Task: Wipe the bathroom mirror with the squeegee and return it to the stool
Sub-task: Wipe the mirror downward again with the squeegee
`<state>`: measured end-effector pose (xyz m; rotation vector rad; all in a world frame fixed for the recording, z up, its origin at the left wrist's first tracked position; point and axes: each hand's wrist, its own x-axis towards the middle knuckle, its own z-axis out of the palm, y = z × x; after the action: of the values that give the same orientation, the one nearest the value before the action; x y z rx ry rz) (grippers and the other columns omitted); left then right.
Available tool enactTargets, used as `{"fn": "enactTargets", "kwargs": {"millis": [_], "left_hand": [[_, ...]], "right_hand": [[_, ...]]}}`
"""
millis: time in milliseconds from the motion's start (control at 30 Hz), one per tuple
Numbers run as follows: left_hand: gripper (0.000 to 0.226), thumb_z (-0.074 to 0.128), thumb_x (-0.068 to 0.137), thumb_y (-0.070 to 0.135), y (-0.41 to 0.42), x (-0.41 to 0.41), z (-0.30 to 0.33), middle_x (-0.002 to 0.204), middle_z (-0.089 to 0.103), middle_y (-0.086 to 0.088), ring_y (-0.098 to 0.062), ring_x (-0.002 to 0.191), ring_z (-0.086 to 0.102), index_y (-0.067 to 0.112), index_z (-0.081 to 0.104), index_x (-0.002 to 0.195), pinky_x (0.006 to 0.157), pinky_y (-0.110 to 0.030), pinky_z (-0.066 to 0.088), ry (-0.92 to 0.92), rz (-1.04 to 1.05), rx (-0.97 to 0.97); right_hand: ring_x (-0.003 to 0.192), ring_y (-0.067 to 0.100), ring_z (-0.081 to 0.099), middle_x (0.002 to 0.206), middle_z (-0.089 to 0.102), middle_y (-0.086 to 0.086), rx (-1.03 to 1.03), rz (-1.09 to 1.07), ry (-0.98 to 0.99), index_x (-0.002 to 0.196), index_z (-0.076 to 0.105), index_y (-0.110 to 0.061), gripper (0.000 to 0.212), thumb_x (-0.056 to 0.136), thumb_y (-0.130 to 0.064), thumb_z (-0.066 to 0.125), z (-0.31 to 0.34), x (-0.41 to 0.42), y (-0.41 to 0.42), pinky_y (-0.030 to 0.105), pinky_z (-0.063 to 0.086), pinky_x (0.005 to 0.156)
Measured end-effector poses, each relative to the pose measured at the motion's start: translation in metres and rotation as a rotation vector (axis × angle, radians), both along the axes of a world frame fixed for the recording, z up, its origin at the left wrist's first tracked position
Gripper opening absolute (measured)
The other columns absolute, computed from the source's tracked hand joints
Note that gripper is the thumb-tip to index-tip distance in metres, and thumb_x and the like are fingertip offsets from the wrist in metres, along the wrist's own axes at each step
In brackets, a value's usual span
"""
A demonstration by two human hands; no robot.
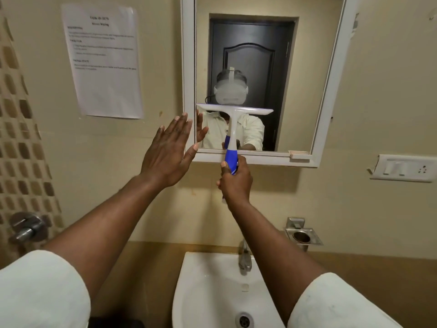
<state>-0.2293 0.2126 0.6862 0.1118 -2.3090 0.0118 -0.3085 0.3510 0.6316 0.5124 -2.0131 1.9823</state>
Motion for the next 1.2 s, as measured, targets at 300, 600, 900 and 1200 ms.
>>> {"fn": "enactTargets", "kwargs": {"millis": [300,600,900,1200], "left_hand": [[0.061,0.027,0.097,0.042,0.002,-0.001,-0.034,0.16,-0.001,0.003,-0.011,0.147,-0.001,0.02,0.006,0.15,0.118,-0.034,-0.002,-0.073,-0.011,0.047],[0.062,0.025,0.096,0.044,0.005,-0.002,-0.069,0.16,-0.003,0.004,-0.008,0.146,-0.006,0.022,0.001,0.149,0.117,-0.032,-0.004,-0.128,-0.036,0.079],[0.062,0.022,0.096,0.046,0.01,-0.006,-0.098,0.159,-0.007,0.007,-0.003,0.142,-0.012,0.023,-0.001,0.149,0.116,-0.03,-0.005,-0.18,-0.053,0.106],[0.058,0.026,0.097,0.046,0.024,-0.011,-0.111,0.158,0.014,0.005,-0.009,0.145,0.012,0.025,0.013,0.149,0.117,-0.029,0.006,-0.233,-0.19,0.172]], "right_hand": [[0.053,0.018,0.059,0.074,0.056,0.0,0.034,0.021,-0.034,0.093,0.046,-0.024,0.011,0.091,-0.027,0.056,-0.043,0.008,0.005,0.028,0.048,0.05],[0.055,0.017,0.057,0.084,0.058,0.006,0.039,0.054,-0.11,0.109,0.051,-0.017,0.019,0.091,-0.022,0.057,-0.081,0.014,0.011,0.02,0.047,0.051],[0.064,0.02,0.06,0.089,0.056,0.003,0.063,0.034,-0.125,0.117,0.05,-0.015,0.028,0.091,-0.022,0.058,-0.096,0.014,0.014,0.021,0.05,0.057],[0.072,0.022,0.062,0.087,0.055,-0.002,0.054,0.035,-0.113,0.117,0.05,-0.019,0.028,0.091,-0.023,0.059,-0.1,0.01,0.013,0.035,0.058,0.071]]}}
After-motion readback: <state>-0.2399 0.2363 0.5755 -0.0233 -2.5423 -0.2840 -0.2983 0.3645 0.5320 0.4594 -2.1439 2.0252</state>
